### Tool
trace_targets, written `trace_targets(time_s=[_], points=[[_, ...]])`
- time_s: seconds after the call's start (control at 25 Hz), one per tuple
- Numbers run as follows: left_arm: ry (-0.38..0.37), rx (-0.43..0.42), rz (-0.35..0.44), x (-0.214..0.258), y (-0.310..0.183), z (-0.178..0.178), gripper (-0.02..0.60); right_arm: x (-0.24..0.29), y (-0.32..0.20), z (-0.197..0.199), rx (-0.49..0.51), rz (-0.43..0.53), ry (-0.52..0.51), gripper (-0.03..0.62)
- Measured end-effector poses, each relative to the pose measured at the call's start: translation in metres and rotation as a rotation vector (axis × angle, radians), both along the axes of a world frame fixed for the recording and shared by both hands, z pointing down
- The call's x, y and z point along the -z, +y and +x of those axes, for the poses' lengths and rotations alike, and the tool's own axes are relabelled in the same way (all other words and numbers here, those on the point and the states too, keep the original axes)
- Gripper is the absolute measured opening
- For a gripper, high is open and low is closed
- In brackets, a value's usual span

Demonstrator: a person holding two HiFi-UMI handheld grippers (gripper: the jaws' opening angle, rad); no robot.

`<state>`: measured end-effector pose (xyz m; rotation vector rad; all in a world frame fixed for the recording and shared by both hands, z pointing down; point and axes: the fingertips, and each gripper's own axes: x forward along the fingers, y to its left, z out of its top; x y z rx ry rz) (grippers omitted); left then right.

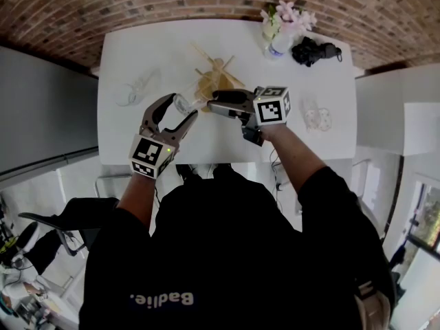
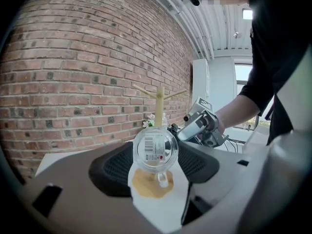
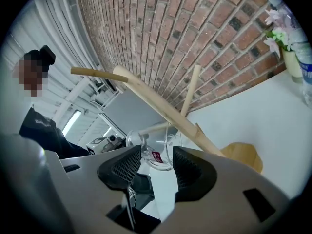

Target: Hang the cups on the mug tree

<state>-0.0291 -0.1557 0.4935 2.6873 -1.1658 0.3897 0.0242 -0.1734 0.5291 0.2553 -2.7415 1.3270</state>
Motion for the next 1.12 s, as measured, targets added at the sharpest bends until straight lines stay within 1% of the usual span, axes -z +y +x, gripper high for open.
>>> trace_targets(time_s=[0.2, 1.12], points=[[0.022, -0.011, 0.008, 0.004, 0.000, 0.002, 0.290, 0.005, -0.005, 0.004, -0.031, 0.015, -0.008, 0.222], [0.031, -0.014, -0.002, 0.004, 0.002, 0.003, 0.341, 0.007, -0.012, 0.021, -0.112, 0.044, 0.026, 0.222]])
